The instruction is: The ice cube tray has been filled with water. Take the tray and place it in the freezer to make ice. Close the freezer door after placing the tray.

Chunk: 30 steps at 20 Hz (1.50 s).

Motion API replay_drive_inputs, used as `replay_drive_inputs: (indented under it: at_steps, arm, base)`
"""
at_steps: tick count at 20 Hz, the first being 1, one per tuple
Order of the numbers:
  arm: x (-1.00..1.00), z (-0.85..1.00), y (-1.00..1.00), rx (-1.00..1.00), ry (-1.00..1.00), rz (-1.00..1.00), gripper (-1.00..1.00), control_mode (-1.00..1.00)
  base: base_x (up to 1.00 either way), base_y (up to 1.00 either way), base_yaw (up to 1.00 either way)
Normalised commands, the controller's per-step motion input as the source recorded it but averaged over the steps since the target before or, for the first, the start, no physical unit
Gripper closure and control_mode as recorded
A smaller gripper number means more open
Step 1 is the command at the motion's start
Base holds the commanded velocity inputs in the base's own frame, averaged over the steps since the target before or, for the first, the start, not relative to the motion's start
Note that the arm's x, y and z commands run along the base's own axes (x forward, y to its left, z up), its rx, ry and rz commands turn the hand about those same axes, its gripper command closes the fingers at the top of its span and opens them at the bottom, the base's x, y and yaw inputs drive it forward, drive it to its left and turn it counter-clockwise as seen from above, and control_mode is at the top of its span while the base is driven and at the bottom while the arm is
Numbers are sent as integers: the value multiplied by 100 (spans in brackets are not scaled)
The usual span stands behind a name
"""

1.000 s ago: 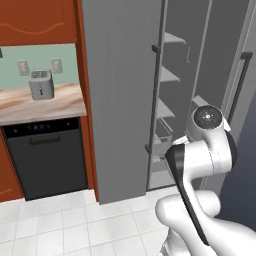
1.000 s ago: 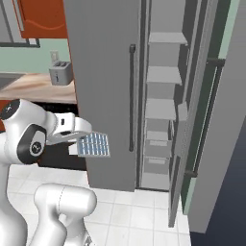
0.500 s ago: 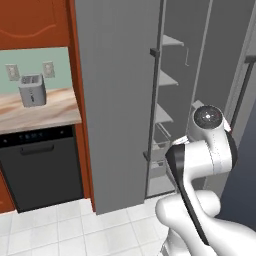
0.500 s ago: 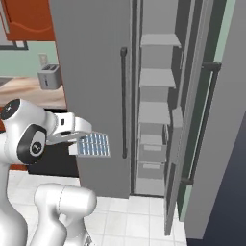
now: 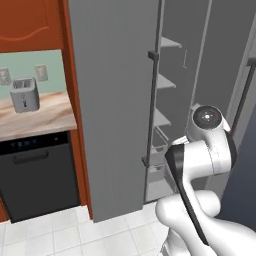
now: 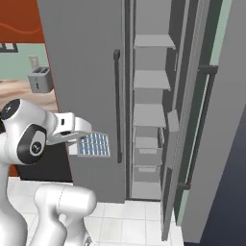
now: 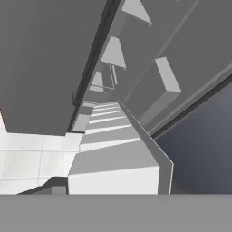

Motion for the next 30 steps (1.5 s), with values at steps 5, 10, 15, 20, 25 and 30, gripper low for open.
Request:
replay_drive_inputs:
  at_steps: [5,10,15,20,25,30]
  arm:
    - [0,0,0,0,0,0,100,100]
    - [0,0,0,0,0,0,100,100]
    - [0,0,0,0,0,0,100,100]
    - [0,0,0,0,0,0,100,100]
    - [0,0,0,0,0,0,100,100]
    - [0,0,0,0,0,0,100,100]
  base:
    - [11,-39,-7]
    - [37,-20,-2]
    - [60,-12,0]
    - [47,-28,0]
    - [7,-39,0]
    - [9,-37,0]
